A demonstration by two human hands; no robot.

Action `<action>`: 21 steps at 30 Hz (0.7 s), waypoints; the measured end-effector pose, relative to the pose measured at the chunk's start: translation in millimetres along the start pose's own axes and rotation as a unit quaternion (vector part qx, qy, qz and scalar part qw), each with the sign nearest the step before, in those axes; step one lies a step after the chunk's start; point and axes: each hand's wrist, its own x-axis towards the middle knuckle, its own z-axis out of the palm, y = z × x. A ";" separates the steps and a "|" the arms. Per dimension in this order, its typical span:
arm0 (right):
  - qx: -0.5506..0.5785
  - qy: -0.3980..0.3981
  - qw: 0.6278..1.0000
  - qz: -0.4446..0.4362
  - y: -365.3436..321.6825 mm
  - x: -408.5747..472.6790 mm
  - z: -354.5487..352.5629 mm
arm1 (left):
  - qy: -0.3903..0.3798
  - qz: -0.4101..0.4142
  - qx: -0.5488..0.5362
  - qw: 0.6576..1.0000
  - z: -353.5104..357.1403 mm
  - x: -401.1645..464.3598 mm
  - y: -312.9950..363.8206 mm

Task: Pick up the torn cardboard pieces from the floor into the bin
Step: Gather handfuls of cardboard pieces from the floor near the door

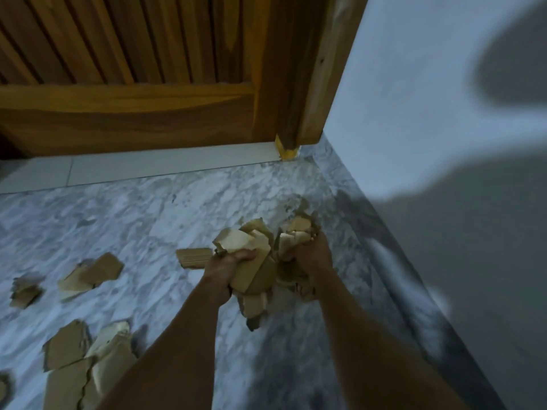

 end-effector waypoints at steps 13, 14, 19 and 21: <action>-0.209 -0.180 0.961 0.005 -9.7 158.4 -26.5 | 0.178 0.049 0.174 0.967 -51.1 97.9 7.4; -0.222 -0.174 0.959 0.013 -10.7 155.6 -22.9 | 0.181 0.050 0.208 0.960 -67.9 124.0 0.3; -0.255 -0.145 0.955 0.028 0.7 161.0 -11.9 | 0.162 0.035 0.295 0.941 -68.7 138.2 7.2; -0.266 -0.130 0.955 0.036 0.1 159.7 -9.9 | 0.174 0.044 0.317 0.931 -63.7 135.9 10.4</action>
